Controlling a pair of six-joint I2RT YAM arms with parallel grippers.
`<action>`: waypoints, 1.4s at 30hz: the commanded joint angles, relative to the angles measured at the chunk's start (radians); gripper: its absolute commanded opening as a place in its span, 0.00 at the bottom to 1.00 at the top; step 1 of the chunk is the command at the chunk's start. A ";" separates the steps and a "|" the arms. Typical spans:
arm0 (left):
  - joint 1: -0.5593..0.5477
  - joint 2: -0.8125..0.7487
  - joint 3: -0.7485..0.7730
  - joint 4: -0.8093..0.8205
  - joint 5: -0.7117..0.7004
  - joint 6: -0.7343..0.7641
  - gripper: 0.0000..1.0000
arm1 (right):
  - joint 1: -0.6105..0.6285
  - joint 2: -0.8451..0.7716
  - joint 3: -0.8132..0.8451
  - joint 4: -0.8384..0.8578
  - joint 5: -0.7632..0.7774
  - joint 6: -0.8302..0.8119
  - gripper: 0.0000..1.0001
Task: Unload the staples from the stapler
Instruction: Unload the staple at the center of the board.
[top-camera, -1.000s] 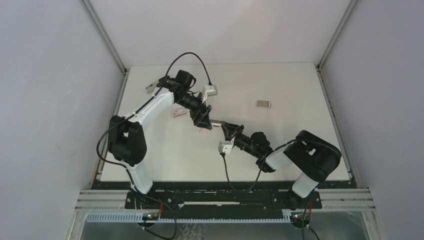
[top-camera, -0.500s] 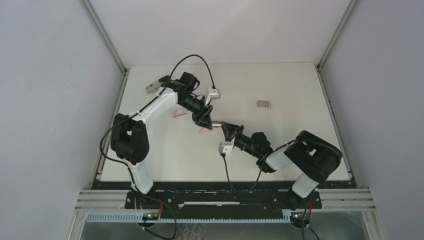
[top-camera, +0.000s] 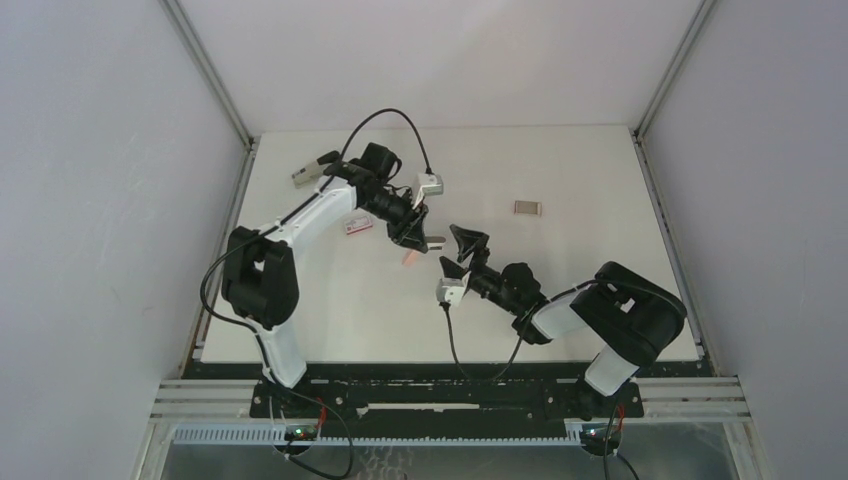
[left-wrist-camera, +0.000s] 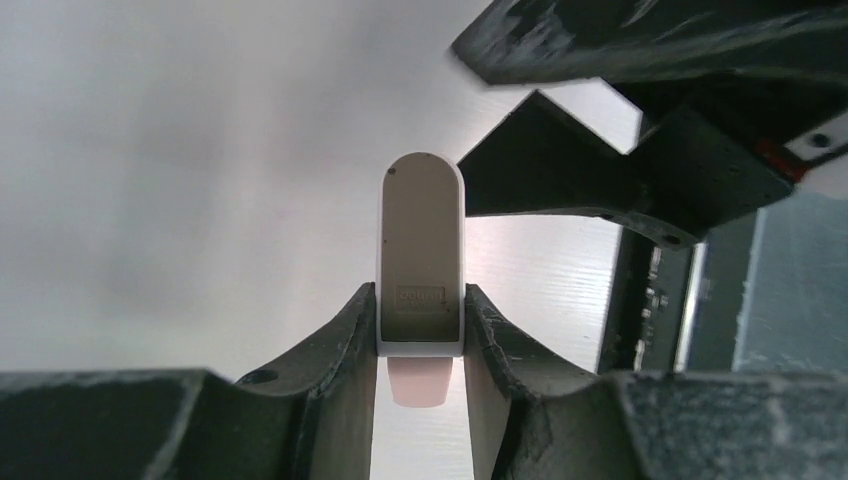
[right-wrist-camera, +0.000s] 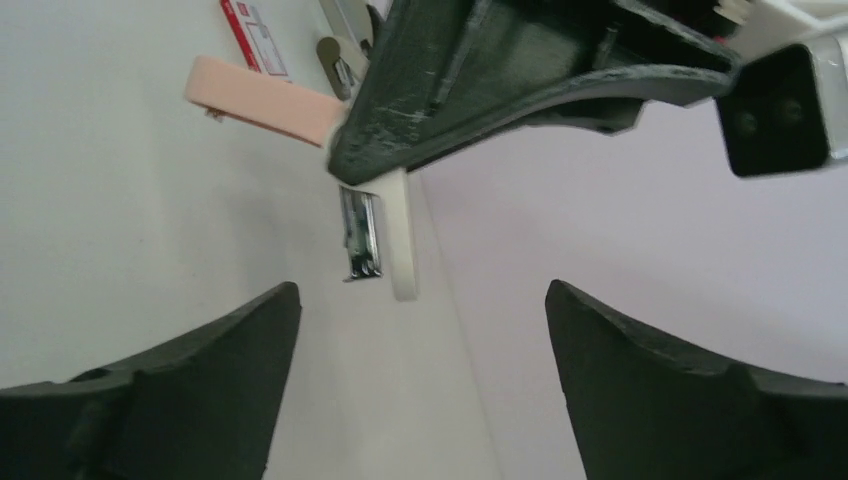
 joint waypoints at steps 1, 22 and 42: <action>-0.004 -0.052 -0.057 0.202 -0.118 -0.154 0.04 | -0.048 -0.075 0.041 -0.008 0.069 0.044 0.97; -0.183 0.161 0.003 0.252 -0.705 -0.451 0.08 | -0.327 -0.499 0.113 -0.350 0.131 0.484 1.00; -0.181 0.031 -0.102 0.432 -0.703 -0.489 0.06 | -0.276 -0.464 0.113 -0.379 0.124 0.456 1.00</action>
